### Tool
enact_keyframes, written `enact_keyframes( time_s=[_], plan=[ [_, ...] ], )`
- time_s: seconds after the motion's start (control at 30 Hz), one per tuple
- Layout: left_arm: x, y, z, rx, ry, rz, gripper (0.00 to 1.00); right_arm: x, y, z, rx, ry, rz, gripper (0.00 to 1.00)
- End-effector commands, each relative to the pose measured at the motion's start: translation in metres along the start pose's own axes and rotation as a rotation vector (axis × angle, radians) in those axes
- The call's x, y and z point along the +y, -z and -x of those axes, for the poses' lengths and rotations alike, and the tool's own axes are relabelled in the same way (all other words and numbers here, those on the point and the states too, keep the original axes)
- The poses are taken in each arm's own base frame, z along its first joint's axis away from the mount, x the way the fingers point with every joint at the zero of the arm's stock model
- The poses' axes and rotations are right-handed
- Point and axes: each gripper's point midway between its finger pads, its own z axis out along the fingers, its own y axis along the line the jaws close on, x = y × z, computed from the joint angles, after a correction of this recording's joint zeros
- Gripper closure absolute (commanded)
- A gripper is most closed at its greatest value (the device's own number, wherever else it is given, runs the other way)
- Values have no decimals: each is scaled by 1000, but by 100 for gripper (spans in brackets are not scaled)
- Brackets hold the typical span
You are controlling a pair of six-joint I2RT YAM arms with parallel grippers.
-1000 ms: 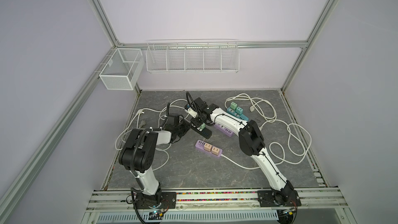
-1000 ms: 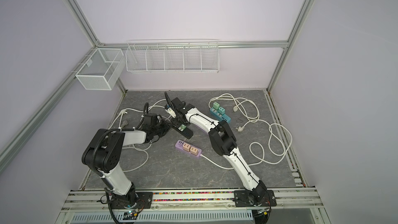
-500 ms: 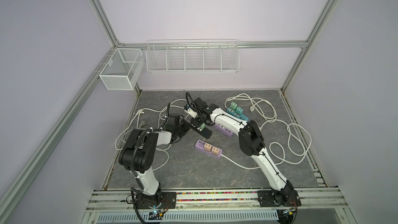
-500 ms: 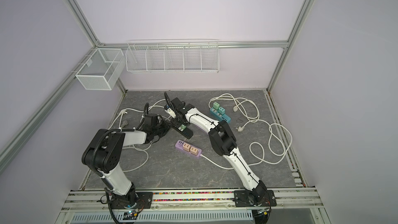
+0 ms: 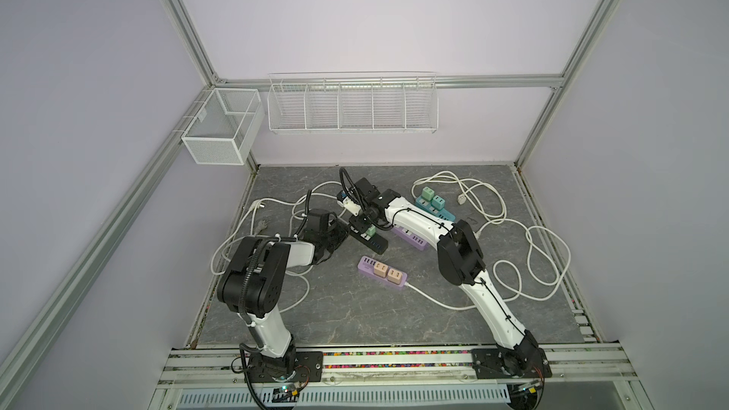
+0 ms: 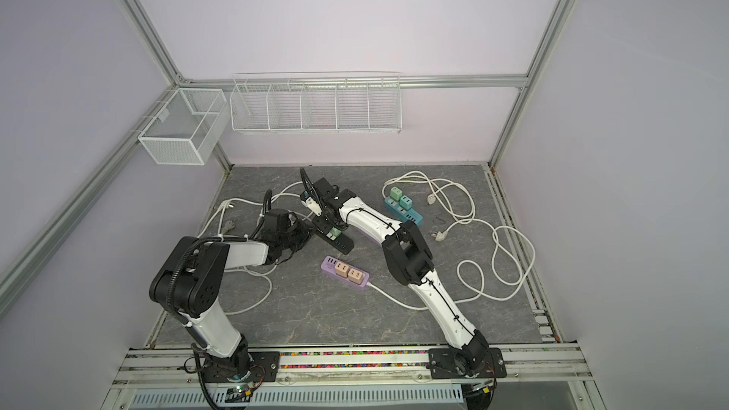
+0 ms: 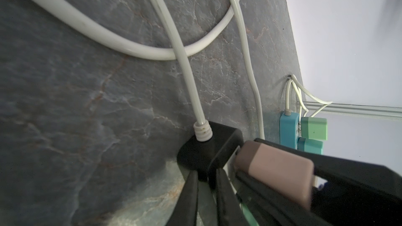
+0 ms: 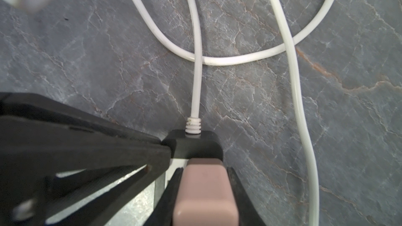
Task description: Pull the plug off the socket
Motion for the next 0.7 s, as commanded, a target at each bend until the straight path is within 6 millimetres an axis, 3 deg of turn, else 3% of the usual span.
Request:
enact_keyframes(
  time_s=[0.0,0.27,0.47,0.67],
  plan=[
    [66,1,-31,76,62,221,84,-6,27,22,-62,22,-10,74],
    [67,-1,-30,72,66,226,84,11,26,23,-59,38,23,75],
    [69,1,-32,75,64,233,85,-8,34,31,-88,18,-21,76],
    [70,1,-32,74,64,238,85,12,32,29,-72,33,19,78]
  ],
)
